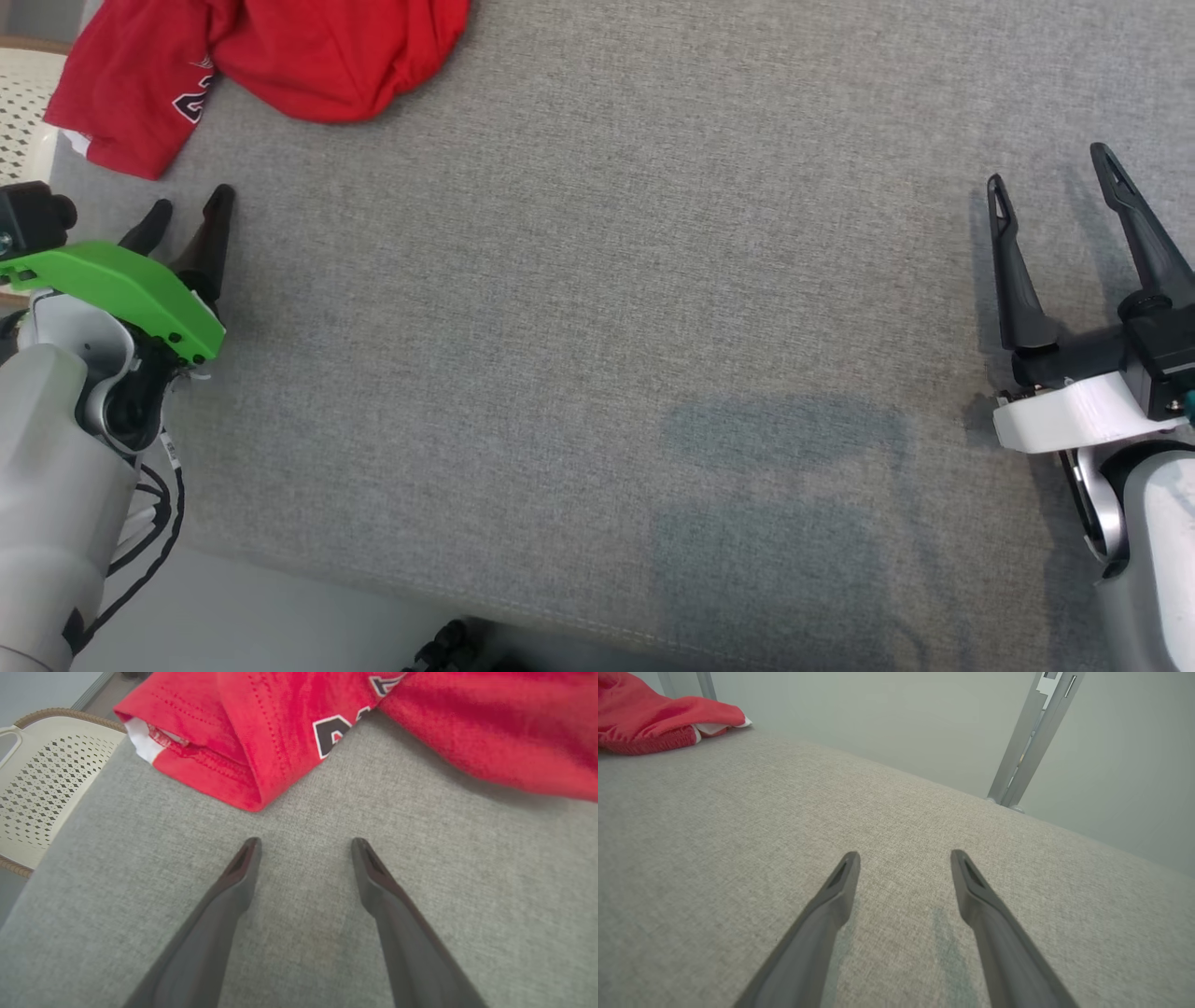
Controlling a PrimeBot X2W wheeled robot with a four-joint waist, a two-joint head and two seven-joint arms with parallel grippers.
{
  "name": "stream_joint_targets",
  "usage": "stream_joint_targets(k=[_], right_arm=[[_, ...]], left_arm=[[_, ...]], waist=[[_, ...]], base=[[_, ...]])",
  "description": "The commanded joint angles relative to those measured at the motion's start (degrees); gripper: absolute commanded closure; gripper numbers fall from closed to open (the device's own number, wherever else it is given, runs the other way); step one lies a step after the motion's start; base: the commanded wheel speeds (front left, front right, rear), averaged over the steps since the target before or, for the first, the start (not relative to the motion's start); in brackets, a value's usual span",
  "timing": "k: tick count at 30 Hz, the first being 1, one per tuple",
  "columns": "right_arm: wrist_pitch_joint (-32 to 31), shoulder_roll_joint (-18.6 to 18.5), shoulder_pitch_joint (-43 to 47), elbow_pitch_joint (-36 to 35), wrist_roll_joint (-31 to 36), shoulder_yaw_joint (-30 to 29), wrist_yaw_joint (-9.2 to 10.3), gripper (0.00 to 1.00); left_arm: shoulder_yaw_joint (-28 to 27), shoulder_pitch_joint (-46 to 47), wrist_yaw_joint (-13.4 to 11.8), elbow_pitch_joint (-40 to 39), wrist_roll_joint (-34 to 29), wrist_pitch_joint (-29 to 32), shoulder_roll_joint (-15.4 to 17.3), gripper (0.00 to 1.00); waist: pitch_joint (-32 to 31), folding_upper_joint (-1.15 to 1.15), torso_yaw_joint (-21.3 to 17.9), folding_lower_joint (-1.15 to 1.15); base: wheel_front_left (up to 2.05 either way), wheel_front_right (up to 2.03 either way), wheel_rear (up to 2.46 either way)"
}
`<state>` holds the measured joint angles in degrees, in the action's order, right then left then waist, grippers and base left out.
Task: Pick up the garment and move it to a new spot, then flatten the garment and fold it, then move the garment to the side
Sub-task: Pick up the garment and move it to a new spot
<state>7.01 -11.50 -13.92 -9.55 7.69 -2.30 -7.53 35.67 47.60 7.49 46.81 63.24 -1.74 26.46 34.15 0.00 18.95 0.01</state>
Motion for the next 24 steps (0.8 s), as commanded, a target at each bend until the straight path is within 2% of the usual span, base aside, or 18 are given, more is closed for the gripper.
stream_joint_targets(k=[1,4,24], right_arm=[[-0.29,-0.13,-0.35,-0.45,-0.14,0.28,0.08,0.00],[-0.49,-0.34,-0.25,-0.50,-0.28,0.30,0.08,0.00],[-0.51,0.06,-1.47,-1.53,0.03,0.20,0.08,0.00]], left_arm=[[1.05,0.89,-0.08,1.46,1.13,-0.28,0.33,0.00],[2.49,1.15,-0.08,2.83,2.95,-1.04,0.04,0.00],[7.54,6.70,-0.12,6.78,9.33,-5.62,4.93,0.00]], waist=[[1.16,0.00,-1.51,-0.01],[0.95,0.00,-1.46,-0.01],[4.30,0.00,-3.80,-0.01]], base=[[0.00,0.00,0.00],[0.00,0.00,0.00],[0.00,0.00,0.00]])
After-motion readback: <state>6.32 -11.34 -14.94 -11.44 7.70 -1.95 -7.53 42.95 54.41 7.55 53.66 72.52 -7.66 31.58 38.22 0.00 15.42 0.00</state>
